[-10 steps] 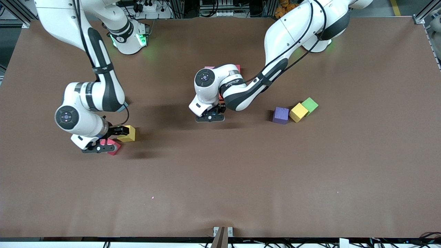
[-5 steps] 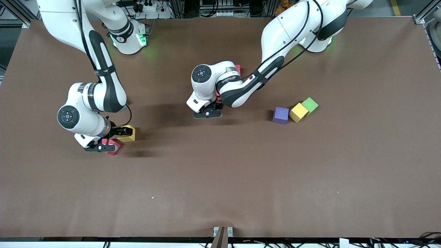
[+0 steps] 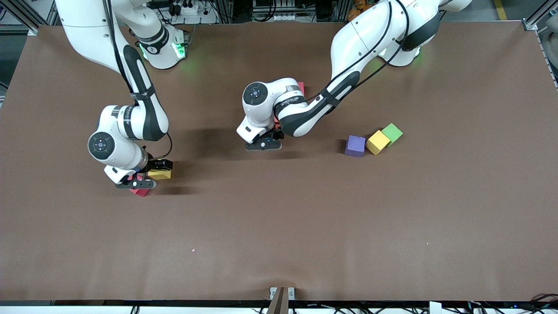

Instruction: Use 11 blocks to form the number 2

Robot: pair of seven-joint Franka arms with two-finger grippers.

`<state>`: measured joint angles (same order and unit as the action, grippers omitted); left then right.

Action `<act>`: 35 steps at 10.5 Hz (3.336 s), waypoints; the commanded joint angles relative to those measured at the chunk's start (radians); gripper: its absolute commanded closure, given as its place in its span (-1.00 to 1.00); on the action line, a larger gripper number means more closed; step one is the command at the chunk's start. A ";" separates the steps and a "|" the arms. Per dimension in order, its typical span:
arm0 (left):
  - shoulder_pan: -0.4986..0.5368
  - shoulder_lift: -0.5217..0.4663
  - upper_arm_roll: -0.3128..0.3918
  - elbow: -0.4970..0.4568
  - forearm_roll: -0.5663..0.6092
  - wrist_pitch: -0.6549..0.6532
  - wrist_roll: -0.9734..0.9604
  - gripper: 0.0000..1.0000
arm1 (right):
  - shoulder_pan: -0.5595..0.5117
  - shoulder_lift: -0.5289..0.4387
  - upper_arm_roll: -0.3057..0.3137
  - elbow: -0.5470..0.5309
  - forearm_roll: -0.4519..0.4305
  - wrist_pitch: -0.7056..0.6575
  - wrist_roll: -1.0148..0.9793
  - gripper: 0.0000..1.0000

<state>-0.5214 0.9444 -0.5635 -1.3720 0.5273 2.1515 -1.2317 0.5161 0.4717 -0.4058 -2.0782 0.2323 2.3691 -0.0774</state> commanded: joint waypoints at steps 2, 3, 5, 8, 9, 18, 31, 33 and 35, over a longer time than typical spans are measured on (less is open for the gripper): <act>0.050 -0.120 0.005 -0.018 0.011 -0.050 0.012 -1.00 | -0.031 0.002 0.002 -0.010 0.027 0.013 -0.105 -0.91; 0.079 -0.160 0.005 -0.019 0.004 -0.082 0.011 -1.00 | -0.033 0.002 0.004 -0.006 0.028 0.013 -0.107 -0.03; 0.153 -0.217 0.005 -0.022 0.003 -0.171 0.015 -1.00 | -0.025 -0.001 0.005 0.003 0.033 0.012 -0.108 0.69; 0.320 -0.315 -0.007 -0.096 -0.007 -0.254 0.315 -1.00 | -0.011 -0.005 0.033 0.067 0.033 -0.014 -0.104 0.71; 0.389 -0.366 -0.028 -0.160 -0.012 -0.254 0.416 -1.00 | 0.002 -0.005 0.050 0.101 0.033 -0.039 -0.096 0.71; 1.175 -0.435 -0.521 -0.675 0.088 -0.150 0.873 -1.00 | 0.266 0.220 0.151 0.466 0.035 -0.074 0.399 0.70; 1.175 -0.332 -0.516 -0.808 0.215 -0.082 0.907 -1.00 | 0.300 0.245 0.263 0.530 0.036 -0.171 0.547 0.68; 1.172 -0.331 -0.516 -0.818 0.217 -0.082 0.907 -1.00 | 0.309 0.248 0.265 0.529 0.036 -0.171 0.551 0.67; 1.173 -0.329 -0.513 -0.832 0.235 -0.081 0.907 -1.00 | 0.329 0.255 0.265 0.527 0.035 -0.179 0.557 0.67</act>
<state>0.6420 0.6218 -1.0714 -2.1839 0.7270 2.0566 -0.3335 0.8244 0.7065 -0.1349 -1.5758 0.2550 2.2066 0.4605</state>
